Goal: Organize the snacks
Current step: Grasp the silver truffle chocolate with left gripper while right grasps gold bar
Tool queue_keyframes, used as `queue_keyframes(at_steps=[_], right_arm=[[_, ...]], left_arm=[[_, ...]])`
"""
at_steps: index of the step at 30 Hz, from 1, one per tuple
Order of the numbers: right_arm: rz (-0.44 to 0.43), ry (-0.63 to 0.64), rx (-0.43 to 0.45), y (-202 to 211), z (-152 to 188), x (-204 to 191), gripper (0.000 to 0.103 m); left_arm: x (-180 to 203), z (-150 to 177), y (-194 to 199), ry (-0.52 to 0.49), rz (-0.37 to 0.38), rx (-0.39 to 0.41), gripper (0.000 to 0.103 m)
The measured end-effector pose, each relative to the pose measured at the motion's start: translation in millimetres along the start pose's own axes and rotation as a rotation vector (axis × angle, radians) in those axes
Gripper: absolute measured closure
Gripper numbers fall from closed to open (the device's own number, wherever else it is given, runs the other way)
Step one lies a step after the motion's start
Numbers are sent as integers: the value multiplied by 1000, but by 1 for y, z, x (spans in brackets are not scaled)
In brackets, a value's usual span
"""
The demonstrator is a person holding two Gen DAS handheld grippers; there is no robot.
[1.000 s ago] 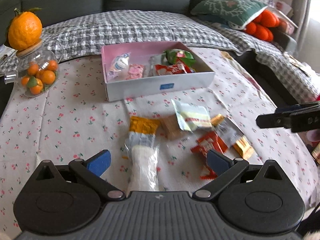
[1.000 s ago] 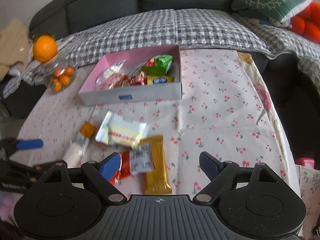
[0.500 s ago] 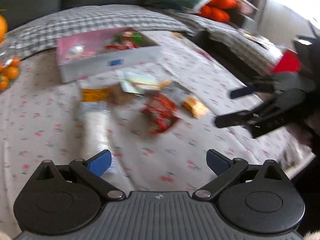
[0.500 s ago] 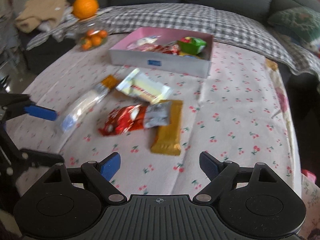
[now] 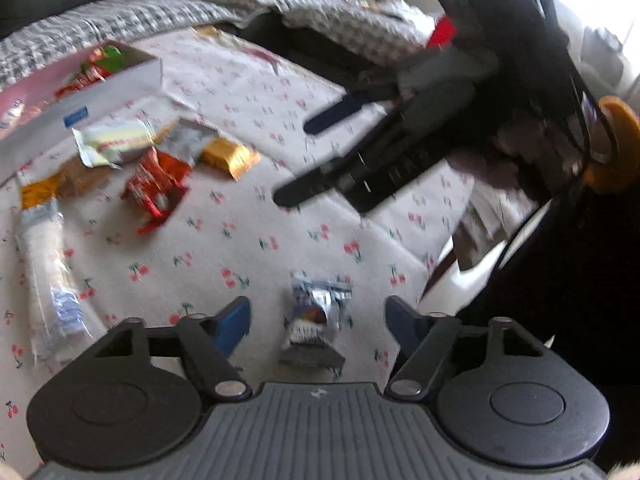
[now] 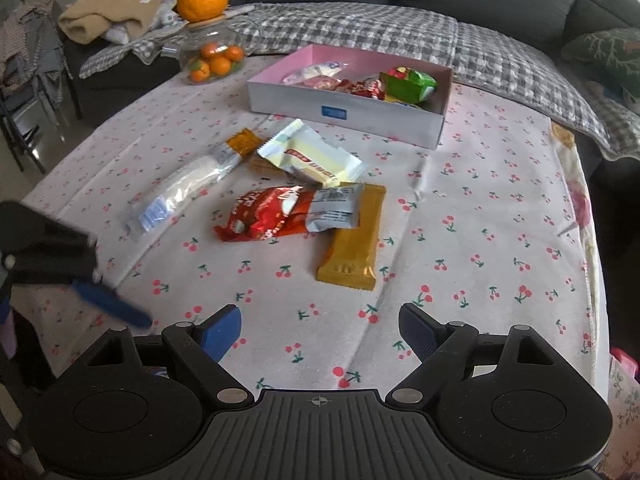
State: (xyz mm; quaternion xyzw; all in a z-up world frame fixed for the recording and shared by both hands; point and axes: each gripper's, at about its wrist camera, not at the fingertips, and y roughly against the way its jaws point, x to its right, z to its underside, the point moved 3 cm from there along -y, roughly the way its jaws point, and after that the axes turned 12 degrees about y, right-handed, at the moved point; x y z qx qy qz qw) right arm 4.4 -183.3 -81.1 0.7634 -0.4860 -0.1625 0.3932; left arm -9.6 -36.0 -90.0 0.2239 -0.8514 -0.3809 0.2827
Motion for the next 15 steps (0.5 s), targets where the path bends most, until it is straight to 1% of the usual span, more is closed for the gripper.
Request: queue_keyframes(at_steps=[2,5,7,10,15], right_arm=[[10,-15,0,-3,0,3,15],[28,-30,1,-9,-2,6,15],[43,-38,-2,-15,-3,7,15],[62,-47,-8,-26,-5,9,15],[106,-20,-31,-44,-10,8,15]], left_arm=[[0,4,-4,-8,-11,-30,55],[-1,7,-4,-12,-31,-36,66],[-1,8,-3,-11,-44,-35,76],[-5,6,-1,15,-50,-28,78],[-15,-2,-2,51,-109,1,79]])
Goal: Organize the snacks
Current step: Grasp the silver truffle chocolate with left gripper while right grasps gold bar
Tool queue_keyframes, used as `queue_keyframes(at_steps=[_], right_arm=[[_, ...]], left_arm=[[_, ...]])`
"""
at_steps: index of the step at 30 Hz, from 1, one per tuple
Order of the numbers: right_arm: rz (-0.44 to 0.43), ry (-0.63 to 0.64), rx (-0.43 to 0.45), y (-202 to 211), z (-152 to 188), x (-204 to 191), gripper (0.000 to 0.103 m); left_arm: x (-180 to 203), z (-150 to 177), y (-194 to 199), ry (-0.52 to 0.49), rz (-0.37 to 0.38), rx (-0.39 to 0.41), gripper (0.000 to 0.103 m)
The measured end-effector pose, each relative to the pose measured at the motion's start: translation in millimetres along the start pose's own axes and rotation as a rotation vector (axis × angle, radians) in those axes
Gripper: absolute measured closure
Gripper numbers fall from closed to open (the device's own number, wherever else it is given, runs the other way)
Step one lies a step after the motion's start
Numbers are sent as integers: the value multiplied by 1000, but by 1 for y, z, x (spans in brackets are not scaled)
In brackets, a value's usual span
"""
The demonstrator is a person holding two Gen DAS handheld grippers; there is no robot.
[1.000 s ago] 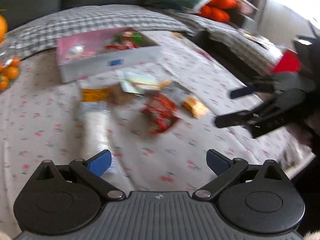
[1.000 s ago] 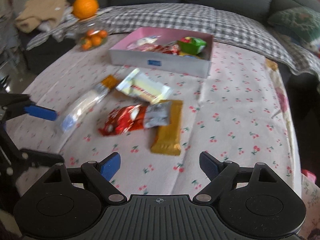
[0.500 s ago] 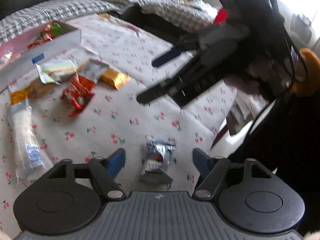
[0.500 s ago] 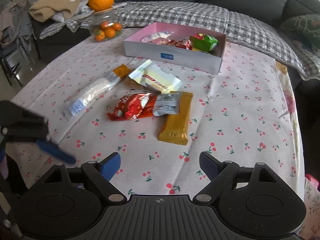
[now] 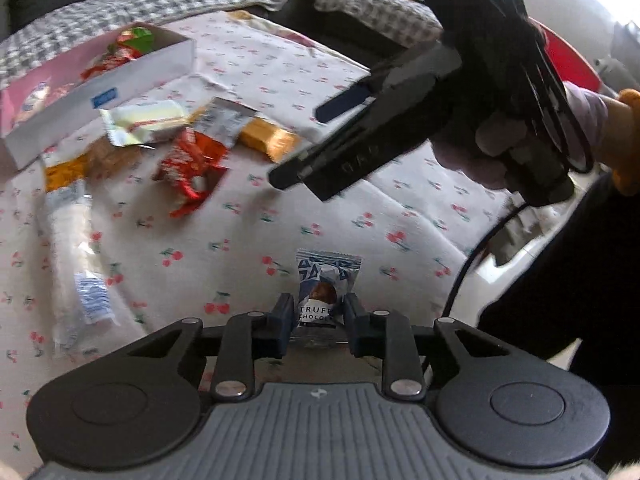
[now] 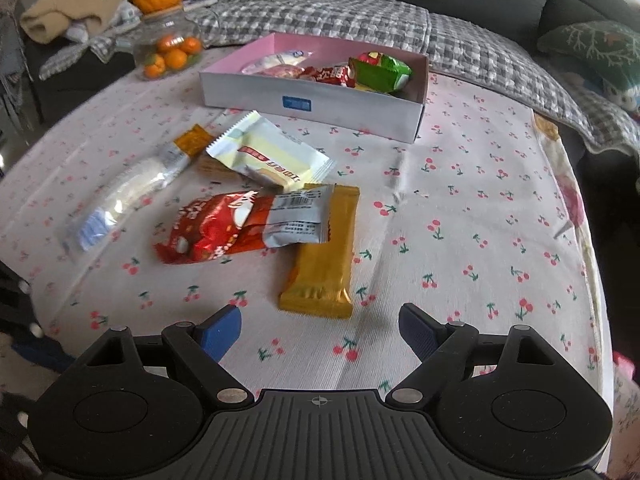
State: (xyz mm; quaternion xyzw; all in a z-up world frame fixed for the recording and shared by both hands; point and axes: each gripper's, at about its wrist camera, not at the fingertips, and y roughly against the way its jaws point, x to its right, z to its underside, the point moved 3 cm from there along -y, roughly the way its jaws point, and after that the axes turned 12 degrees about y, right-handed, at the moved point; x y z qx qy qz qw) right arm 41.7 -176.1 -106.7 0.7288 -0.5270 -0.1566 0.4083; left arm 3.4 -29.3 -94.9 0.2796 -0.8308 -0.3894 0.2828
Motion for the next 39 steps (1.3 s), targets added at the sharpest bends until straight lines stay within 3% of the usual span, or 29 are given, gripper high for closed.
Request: queue_keyframes(at_steps=[8,14,20,25,27,30,39], right_arm=[[17,12,29,-13,-12,-1,15],[36,-10,32,-23,-22,6,16],[65,-33,24,-30,-29,13,19],[45,-36,30,-31,-34,12,41],[23,-36,30,-30,-36,10,57],[7,-38,24,-29,-38,8,72],[9,-110,-58,-22,-39,15,76]], left_arm=[[-29,-15,2,121,-157,78,78],[-43,-22,-1,183,-215,92,73],[-43,-24,-4,180,-231,104,71],[-46,-24,-3,207,-227,103,71],[-48,-25,-4,220,-228,103,75],[-50,-26,-3,239,-226,100,77],[-55,-29,3,305,-204,85,81]])
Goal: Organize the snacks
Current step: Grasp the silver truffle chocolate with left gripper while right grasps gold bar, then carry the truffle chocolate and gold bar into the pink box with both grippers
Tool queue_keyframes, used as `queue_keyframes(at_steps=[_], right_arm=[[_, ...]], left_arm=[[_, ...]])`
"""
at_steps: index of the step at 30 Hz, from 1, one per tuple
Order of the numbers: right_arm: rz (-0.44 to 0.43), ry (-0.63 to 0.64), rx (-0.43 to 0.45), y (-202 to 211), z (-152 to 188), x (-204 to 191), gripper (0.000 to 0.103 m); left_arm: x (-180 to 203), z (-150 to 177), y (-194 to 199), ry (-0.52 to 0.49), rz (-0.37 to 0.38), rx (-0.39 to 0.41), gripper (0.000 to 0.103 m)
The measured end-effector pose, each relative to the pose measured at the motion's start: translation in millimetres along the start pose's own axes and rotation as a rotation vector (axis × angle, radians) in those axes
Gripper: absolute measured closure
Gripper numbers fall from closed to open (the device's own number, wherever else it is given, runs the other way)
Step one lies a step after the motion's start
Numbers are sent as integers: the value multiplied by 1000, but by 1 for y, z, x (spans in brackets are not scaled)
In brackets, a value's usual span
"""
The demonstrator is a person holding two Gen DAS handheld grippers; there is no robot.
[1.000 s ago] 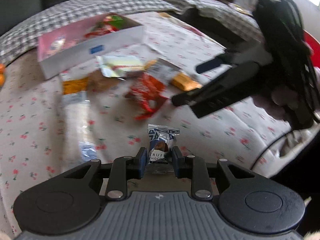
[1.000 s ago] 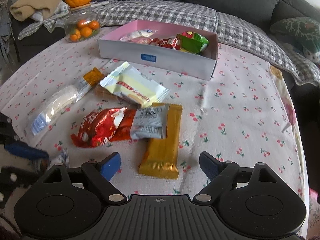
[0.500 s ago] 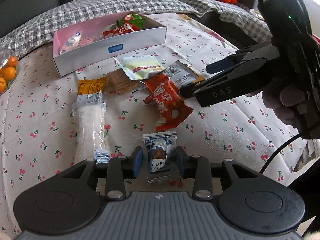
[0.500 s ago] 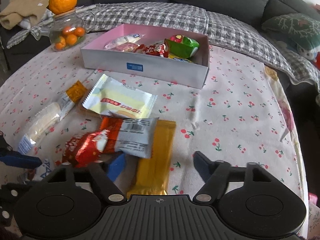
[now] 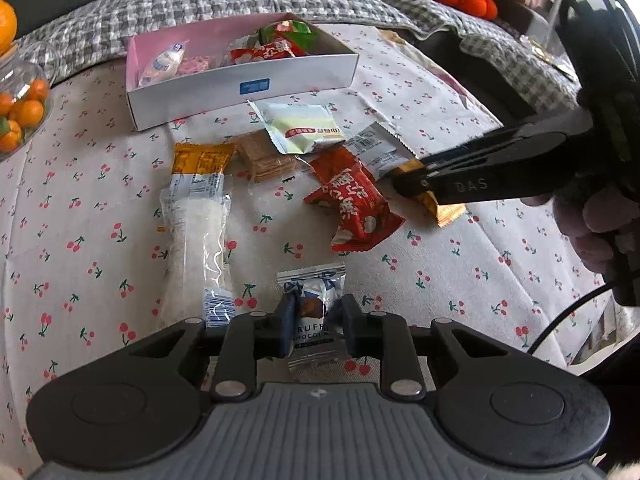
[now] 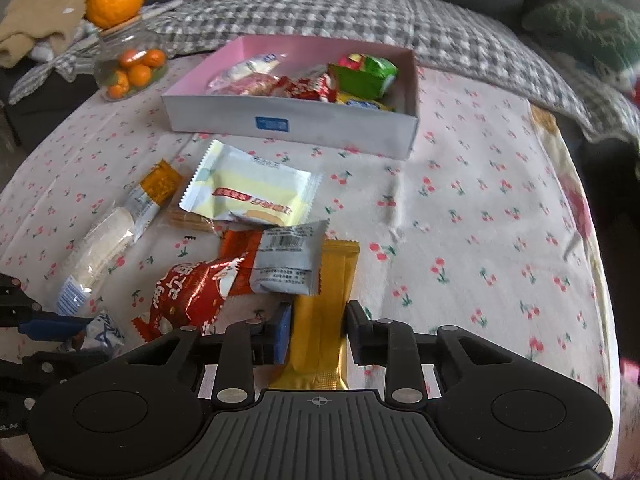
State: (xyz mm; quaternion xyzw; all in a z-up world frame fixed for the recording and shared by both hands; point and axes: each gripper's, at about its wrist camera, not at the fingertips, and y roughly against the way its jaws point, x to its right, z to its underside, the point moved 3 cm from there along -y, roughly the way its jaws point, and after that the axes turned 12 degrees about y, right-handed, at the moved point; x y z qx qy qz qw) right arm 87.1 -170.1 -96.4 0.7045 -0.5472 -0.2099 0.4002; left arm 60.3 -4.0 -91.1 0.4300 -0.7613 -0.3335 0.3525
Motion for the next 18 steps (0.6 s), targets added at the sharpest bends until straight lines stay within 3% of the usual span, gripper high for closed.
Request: queue_keyframes(at_steps=[7,18], right_arm=[[-50,-152,-58,16,3,15,76],[-149,-304,31,54,-8,33,75]], left_arm=[[0,-8,13,30,25,19,82],[-4,-33,35,90,53,99,82]])
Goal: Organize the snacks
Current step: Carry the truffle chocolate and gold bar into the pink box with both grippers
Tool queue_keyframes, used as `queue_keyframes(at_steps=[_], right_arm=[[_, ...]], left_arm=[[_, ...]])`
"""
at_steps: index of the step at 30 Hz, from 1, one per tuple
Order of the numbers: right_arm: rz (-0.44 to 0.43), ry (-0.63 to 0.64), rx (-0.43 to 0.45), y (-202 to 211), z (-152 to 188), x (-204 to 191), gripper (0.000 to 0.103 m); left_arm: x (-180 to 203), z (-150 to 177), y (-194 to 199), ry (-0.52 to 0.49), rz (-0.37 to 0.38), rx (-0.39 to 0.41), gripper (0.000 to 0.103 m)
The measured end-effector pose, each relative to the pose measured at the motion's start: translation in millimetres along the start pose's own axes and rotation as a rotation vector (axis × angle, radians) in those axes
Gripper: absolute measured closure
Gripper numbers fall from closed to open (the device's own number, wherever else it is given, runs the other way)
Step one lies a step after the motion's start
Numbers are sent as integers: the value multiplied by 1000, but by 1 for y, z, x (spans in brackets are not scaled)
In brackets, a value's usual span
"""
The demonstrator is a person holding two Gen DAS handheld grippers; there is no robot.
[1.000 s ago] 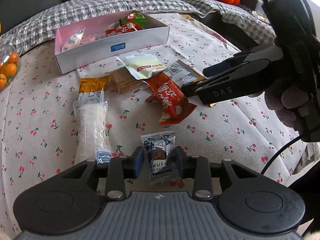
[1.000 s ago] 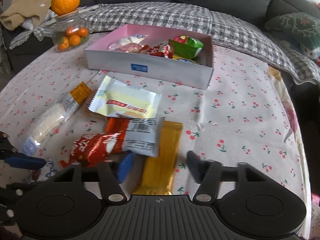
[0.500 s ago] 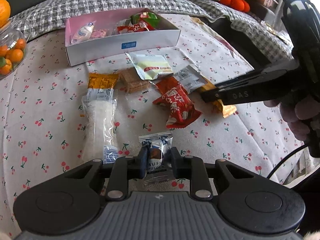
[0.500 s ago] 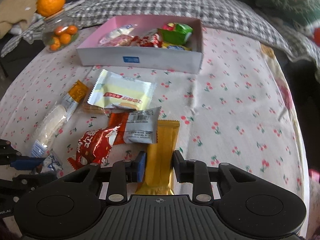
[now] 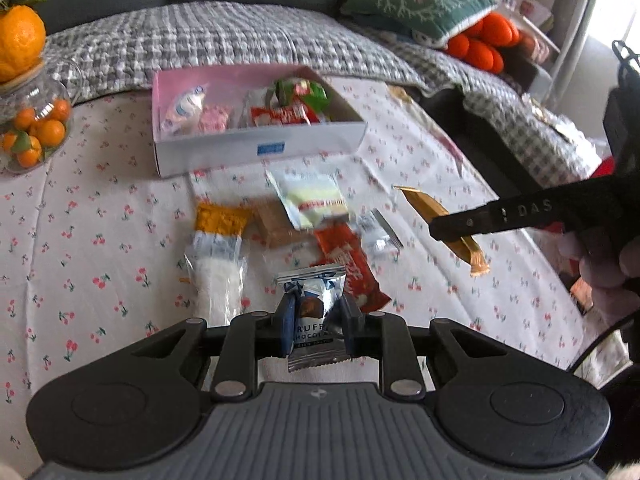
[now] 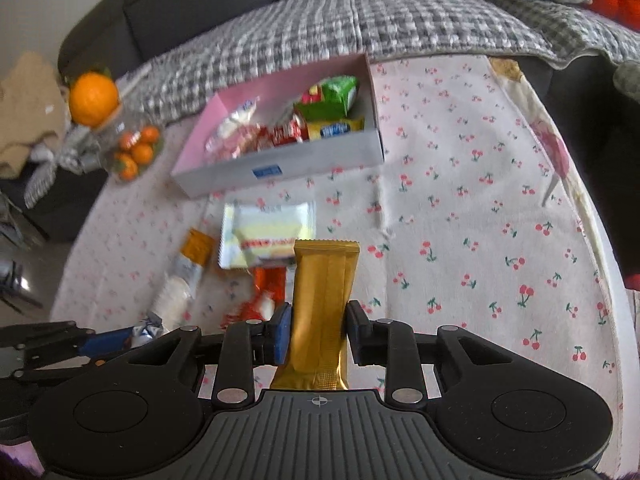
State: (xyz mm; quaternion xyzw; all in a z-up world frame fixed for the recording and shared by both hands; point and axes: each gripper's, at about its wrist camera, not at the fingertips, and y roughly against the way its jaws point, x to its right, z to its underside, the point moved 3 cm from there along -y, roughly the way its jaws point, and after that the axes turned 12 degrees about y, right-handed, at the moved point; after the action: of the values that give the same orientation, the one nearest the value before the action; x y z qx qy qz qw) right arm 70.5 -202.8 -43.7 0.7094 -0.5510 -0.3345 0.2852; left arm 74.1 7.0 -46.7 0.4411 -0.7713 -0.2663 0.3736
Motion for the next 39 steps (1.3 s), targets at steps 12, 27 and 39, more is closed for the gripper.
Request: queue_keyframes(at_steps=[12,27,39], right_arm=[[-36,-94,83,5,-44,-6,75],[-119,-298,196,-47,-117,-1,75],[-130,-345,300,-92,-149,14,75]], left_arm=[[-4,-47,2,92,-13,96,82],[-24,-116,-31,226,-40,177,82],[-41,-173,-89,130,-76,182,82]])
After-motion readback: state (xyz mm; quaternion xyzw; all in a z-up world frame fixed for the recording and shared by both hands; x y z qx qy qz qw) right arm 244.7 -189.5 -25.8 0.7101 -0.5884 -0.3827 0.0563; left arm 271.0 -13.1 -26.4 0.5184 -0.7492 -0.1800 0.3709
